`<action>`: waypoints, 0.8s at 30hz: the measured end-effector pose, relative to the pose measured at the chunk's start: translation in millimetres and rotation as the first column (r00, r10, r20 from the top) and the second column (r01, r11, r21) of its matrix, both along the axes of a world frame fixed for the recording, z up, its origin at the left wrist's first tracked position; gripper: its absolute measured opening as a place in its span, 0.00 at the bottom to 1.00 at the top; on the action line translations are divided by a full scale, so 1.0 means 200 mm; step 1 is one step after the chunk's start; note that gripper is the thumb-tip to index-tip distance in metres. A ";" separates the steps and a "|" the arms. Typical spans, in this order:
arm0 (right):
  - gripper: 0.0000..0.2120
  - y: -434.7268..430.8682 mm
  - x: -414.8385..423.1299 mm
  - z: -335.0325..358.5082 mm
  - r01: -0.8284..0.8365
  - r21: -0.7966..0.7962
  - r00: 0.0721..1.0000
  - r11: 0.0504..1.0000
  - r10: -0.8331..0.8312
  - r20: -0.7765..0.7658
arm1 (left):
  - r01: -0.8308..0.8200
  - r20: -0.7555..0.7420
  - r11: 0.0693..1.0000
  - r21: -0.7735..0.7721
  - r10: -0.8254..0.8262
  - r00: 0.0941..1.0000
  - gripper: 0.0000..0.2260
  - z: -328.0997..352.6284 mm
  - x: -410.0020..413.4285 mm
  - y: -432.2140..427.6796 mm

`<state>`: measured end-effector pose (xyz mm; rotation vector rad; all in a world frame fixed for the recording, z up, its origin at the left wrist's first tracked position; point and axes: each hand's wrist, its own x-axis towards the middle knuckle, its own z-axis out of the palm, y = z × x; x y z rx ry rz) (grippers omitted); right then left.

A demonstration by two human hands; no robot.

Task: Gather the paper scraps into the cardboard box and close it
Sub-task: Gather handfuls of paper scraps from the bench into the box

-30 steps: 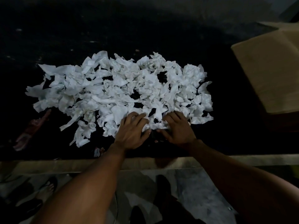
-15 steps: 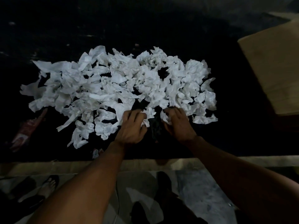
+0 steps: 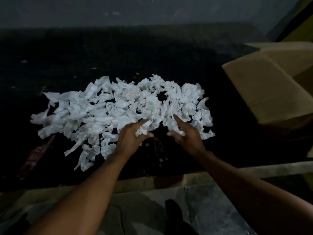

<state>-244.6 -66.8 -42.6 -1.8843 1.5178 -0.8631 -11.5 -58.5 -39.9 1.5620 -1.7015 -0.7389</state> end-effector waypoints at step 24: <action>0.36 0.17 -0.43 0.97 0.318 -0.382 0.948 0.868 -0.305 0.094 | 0.204 0.029 0.882 -0.424 -0.212 0.977 0.26 1.01 -0.39 -0.11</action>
